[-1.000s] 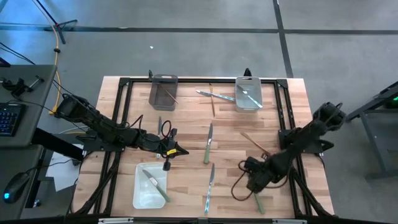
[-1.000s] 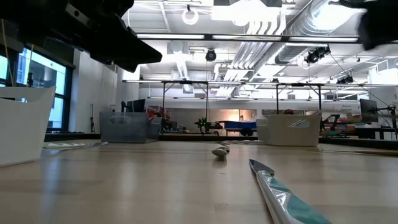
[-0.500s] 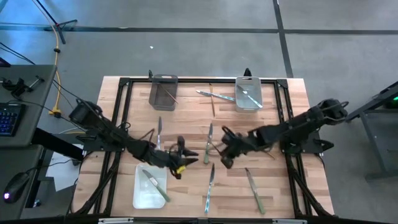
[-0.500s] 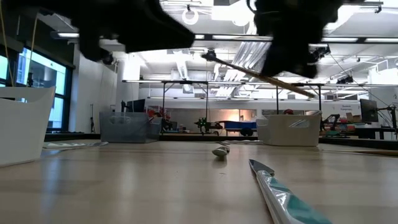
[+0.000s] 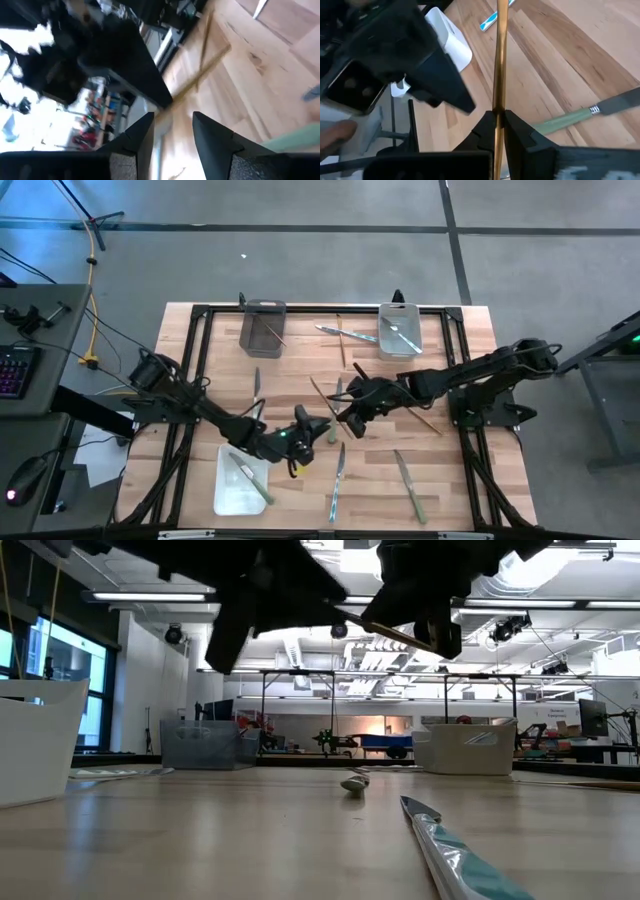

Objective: Sort silverware by color (type)
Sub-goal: Put the gold table knife into the black bin

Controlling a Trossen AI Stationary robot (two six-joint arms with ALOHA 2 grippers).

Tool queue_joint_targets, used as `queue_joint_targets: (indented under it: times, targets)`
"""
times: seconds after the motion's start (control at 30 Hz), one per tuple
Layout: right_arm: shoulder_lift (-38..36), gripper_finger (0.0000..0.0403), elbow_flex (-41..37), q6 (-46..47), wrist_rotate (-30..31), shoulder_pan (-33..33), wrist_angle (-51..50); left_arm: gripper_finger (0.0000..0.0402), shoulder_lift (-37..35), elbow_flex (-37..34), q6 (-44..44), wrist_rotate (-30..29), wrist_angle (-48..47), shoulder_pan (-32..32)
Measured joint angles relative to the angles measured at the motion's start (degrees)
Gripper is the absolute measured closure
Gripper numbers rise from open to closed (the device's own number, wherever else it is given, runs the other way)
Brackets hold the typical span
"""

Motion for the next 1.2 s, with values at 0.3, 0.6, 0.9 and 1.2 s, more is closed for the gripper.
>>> queue_joint_targets:
  times: [0.3, 0.6, 0.9, 1.2]
  targets:
    - [0.0, 0.0403, 0.0, 0.1, -0.2, 0.0, 1.3, 0.0274, 0.1, 1.3, 12.4, -1.1, 2.2, 2.0]
    - [0.0, 0.0403, 0.0, 1.2, -1.4, 0.0, 1.8, 0.0274, 0.1, 1.4, 19.8, -3.1, 0.3, 4.2]
    - [0.0, 0.0403, 0.0, 1.4, -1.4, 0.0, 2.2, 0.0293, 0.1, 1.4, 22.6, -2.5, -0.6, 4.5]
    - [0.0, 0.0402, 0.0, 1.4, -0.5, -0.1, 2.9, 0.0374, 0.1, 1.4, 25.2, -1.2, -1.6, 4.4]
